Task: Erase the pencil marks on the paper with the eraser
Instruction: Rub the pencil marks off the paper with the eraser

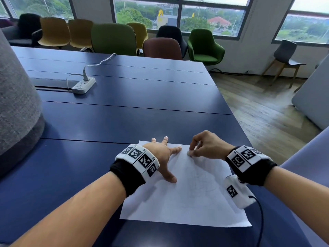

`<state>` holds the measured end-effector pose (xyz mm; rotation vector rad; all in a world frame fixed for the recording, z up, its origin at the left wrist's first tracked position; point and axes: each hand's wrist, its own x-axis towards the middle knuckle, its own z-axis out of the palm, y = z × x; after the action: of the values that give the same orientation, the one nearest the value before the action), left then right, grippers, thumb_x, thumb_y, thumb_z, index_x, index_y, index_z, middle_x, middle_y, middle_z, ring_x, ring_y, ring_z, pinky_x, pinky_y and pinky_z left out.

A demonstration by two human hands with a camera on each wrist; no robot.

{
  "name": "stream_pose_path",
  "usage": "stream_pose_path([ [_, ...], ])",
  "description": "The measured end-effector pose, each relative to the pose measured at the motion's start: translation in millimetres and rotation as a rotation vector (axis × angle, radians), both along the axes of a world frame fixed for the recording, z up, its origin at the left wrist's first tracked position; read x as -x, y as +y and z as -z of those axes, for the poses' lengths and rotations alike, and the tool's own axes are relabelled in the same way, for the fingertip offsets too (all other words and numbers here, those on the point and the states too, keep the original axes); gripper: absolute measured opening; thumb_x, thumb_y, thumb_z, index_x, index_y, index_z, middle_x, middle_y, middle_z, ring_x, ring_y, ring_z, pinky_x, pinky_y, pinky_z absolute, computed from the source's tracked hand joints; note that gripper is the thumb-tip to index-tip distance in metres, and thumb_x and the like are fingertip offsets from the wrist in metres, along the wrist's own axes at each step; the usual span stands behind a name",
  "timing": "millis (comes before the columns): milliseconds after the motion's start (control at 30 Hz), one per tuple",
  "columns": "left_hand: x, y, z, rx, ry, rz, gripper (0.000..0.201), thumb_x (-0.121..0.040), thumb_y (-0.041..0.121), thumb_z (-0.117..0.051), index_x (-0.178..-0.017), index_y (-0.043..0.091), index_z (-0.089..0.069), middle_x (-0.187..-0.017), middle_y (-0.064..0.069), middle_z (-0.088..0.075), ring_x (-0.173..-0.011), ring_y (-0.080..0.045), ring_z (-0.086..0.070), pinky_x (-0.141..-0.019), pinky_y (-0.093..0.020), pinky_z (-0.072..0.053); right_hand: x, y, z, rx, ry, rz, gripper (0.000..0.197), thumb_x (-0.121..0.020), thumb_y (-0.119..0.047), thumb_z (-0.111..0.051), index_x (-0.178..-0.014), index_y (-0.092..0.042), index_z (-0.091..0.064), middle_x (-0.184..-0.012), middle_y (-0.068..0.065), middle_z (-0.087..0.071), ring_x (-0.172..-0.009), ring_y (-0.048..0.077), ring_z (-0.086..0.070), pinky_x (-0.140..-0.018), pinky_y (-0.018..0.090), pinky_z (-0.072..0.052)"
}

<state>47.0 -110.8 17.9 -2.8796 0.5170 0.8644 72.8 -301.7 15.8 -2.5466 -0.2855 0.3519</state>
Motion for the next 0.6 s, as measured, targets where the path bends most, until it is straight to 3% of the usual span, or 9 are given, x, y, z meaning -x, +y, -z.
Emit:
stream_pose_path([
  [167,-2,0,0,-0.005,0.008,0.004,0.118,-0.067,0.068,-0.075,-0.151,0.049,0.006,-0.163,-0.005,0.017,-0.147,-0.046,0.001,-0.111,-0.061,-0.023,13,5,3,0.01,0.104,-0.097,0.011,-0.073,-0.032,-0.08,-0.074,-0.024,-0.072,-0.064,-0.007,-0.065,-0.057,0.004,-0.057,-0.059,0.023,-0.046],
  [367,-2,1,3,-0.015,-0.008,0.011,0.119,-0.066,0.07,-0.074,-0.151,0.05,0.005,-0.163,-0.005,0.016,-0.147,-0.046,-0.001,-0.11,-0.061,-0.023,2,9,0,0.0,-0.018,-0.052,0.008,-0.076,-0.024,-0.079,-0.077,-0.019,-0.073,-0.066,-0.01,-0.059,-0.057,0.001,-0.053,-0.057,0.015,-0.04],
  [533,-3,0,2,-0.02,-0.001,0.006,0.119,-0.066,0.071,-0.074,-0.151,0.05,0.007,-0.163,-0.005,0.017,-0.147,-0.045,0.001,-0.111,-0.062,-0.022,23,8,-4,0.041,0.186,-0.247,0.011,-0.076,-0.028,-0.08,-0.073,-0.024,-0.071,-0.056,-0.011,-0.061,-0.048,-0.002,-0.05,-0.05,0.013,-0.038],
  [600,-3,0,2,-0.027,-0.003,0.012,0.119,-0.066,0.072,-0.073,-0.151,0.05,0.008,-0.163,-0.004,0.017,-0.148,-0.045,0.0,-0.111,-0.062,-0.022,18,5,-4,0.024,0.14,-0.205,0.011,-0.076,-0.028,-0.081,-0.073,-0.024,-0.071,-0.056,-0.01,-0.062,-0.048,-0.003,-0.051,-0.051,0.014,-0.038],
])
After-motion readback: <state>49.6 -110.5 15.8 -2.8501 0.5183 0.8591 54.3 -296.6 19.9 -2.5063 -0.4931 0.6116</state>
